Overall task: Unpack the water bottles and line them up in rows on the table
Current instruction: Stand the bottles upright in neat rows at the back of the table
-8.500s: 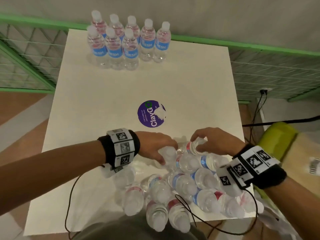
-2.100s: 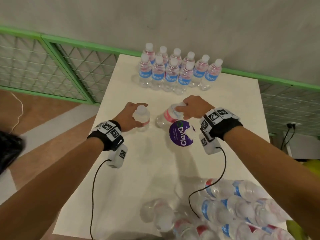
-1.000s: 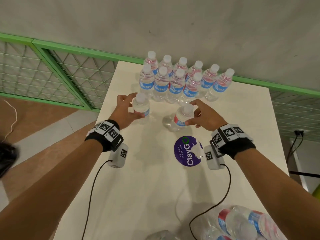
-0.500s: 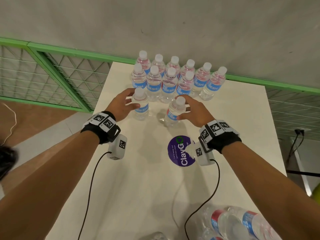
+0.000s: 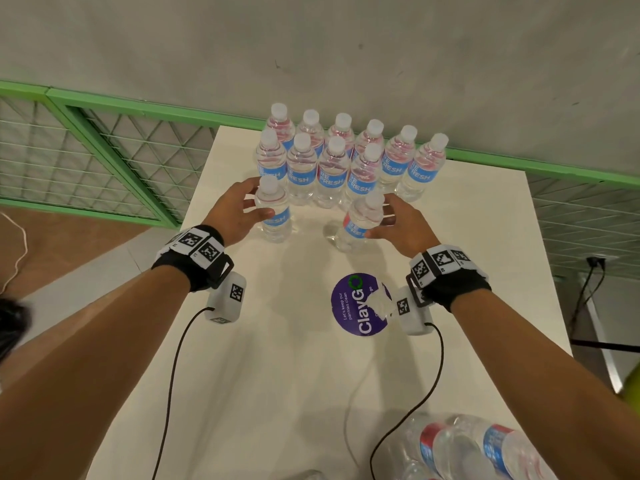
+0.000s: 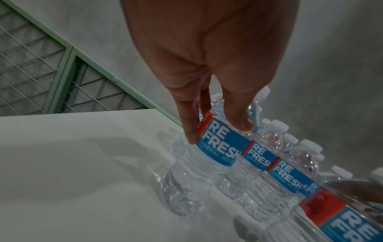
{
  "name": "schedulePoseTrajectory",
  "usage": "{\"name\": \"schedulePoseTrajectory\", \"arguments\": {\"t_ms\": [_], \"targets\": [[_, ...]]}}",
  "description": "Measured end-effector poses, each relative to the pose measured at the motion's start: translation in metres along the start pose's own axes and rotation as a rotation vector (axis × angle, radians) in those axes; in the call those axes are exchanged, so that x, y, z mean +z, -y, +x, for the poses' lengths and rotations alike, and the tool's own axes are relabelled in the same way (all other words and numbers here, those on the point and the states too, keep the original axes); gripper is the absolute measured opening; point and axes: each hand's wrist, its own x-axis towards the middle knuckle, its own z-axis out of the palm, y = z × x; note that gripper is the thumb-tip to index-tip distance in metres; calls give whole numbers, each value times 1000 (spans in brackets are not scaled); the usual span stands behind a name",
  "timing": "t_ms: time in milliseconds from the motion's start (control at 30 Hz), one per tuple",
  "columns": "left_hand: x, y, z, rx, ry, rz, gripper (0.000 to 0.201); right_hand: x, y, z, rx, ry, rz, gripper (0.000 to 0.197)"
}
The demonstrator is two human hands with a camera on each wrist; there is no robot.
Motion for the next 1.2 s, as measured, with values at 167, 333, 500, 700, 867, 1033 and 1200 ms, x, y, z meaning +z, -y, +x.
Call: {"name": "schedulePoseTrajectory", "arguments": {"t_ms": [167,333,500,700,867,1033,1200], "targets": [[-1,0,6,15,-17,11,56,-25,-12,14,23,-199,-51,59],[-2,0,14,6,-5,-21,56,-43,-15,34,46,-299,-78,61],[-2,0,18,6,-8,-53,55,-45,-17,49,50,-304,-28,60],[-5,3,23,-3,-7,-50,56,-46,-17,57,40,-274,16,61],[-9,4,27,0,14,-26,57,-45,-15,59,32,-262,30,60],[-8,0,28,12,26,-45,61,-44,-16,61,19,-270,15,60],[-8,-2,27,2,-23,-65,53,-44,-24,63,18,-255,57,65]]}}
